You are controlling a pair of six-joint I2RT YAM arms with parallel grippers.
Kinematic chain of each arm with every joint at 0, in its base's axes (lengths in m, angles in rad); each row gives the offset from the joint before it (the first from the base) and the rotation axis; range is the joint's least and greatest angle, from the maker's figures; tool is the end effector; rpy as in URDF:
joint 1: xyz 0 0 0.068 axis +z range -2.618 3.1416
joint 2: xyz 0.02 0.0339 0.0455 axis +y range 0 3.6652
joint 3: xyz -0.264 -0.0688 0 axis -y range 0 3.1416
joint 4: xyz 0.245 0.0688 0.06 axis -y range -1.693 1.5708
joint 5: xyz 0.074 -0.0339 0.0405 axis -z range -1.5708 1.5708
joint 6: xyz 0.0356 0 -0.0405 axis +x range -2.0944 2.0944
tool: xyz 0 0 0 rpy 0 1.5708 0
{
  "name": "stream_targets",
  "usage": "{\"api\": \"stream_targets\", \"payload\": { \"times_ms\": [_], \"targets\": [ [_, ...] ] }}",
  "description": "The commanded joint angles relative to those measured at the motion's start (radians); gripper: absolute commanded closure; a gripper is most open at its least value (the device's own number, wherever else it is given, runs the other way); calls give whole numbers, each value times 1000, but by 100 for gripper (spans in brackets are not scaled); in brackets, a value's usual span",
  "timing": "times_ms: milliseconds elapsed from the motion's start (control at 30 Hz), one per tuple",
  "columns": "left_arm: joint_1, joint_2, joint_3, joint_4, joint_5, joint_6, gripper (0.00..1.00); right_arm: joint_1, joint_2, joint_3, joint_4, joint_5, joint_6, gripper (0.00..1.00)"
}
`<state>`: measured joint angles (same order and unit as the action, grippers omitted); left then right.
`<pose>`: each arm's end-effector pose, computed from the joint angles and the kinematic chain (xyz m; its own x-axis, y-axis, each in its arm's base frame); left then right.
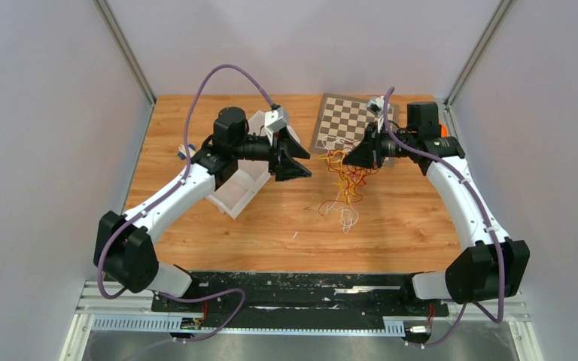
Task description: Untangle the cables
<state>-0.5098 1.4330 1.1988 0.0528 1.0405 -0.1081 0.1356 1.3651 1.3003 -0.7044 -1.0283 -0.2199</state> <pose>0.2700 -0.1861 0.3599 -0.2631 0.0846 -0.9611 0.9647 0.0367 -0.2608 0.2741 0.0682 0.3517 -0.5244 -0.1852 -0.8311 -0.8134 0.3975 0.4246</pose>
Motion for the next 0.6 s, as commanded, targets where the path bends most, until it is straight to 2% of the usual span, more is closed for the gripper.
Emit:
{"api": "stream_targets", "payload": {
  "times_ms": [0, 100, 233, 300, 567],
  "targets": [
    [-40, -13, -67, 278, -69, -218, 31, 13, -48, 19, 128, -6, 122, 97],
    [-58, -13, -113, 376, -98, -301, 44, 18, -64, -4, 153, 19, 156, 98],
    [-77, -1, -138, 433, -116, -343, 60, 22, -75, -36, 190, 41, 210, 100],
    [-83, 8, -146, 472, -130, -373, 63, 26, -82, -49, 203, 45, 215, 100],
    [-117, 52, -120, 522, -154, -381, 67, 31, -95, -66, 212, 53, 214, 100]
  ]
}}
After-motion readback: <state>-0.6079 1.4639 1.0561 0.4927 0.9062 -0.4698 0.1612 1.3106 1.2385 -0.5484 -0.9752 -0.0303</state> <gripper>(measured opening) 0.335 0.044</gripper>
